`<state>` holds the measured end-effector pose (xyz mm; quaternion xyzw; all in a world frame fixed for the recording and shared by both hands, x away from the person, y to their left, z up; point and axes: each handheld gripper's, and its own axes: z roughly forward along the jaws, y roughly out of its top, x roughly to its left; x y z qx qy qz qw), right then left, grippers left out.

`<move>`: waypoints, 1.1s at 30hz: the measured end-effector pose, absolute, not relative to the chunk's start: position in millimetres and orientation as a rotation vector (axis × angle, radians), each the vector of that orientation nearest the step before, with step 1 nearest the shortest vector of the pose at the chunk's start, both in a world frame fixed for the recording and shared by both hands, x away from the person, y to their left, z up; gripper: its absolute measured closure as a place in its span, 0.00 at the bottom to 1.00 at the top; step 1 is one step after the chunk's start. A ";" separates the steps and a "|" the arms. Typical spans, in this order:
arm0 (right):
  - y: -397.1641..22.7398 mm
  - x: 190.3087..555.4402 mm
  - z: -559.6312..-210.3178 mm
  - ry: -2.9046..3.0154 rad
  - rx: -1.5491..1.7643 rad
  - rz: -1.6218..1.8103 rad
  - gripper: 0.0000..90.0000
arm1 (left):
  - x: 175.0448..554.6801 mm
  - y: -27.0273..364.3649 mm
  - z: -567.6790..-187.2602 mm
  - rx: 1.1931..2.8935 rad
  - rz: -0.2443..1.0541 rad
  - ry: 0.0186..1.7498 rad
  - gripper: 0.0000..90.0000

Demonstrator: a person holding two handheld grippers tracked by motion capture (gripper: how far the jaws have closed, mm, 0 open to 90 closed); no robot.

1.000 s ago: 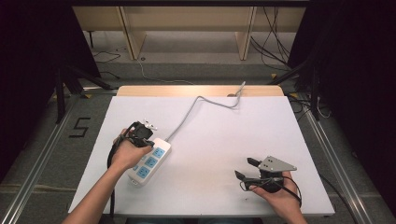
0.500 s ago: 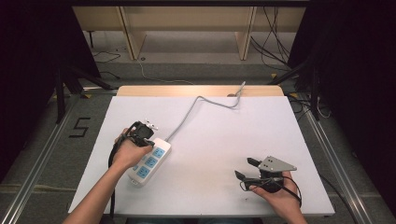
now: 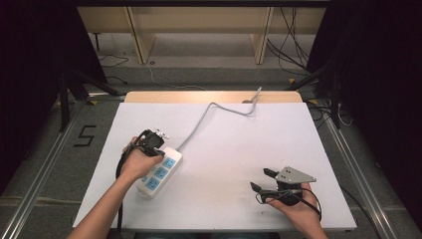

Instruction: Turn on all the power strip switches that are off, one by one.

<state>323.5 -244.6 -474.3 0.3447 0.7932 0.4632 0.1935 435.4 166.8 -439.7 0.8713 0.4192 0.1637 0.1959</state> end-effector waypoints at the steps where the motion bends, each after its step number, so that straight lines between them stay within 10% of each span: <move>1: -244.5 323.3 -474.1 2.225 0.967 1.297 0.35 | 435.3 166.7 -439.8 2.440 0.457 1.177 1.00; 33: -243.8 323.2 -474.0 2.228 0.960 1.296 0.35 | 435.8 164.9 -442.1 2.450 0.461 1.189 1.00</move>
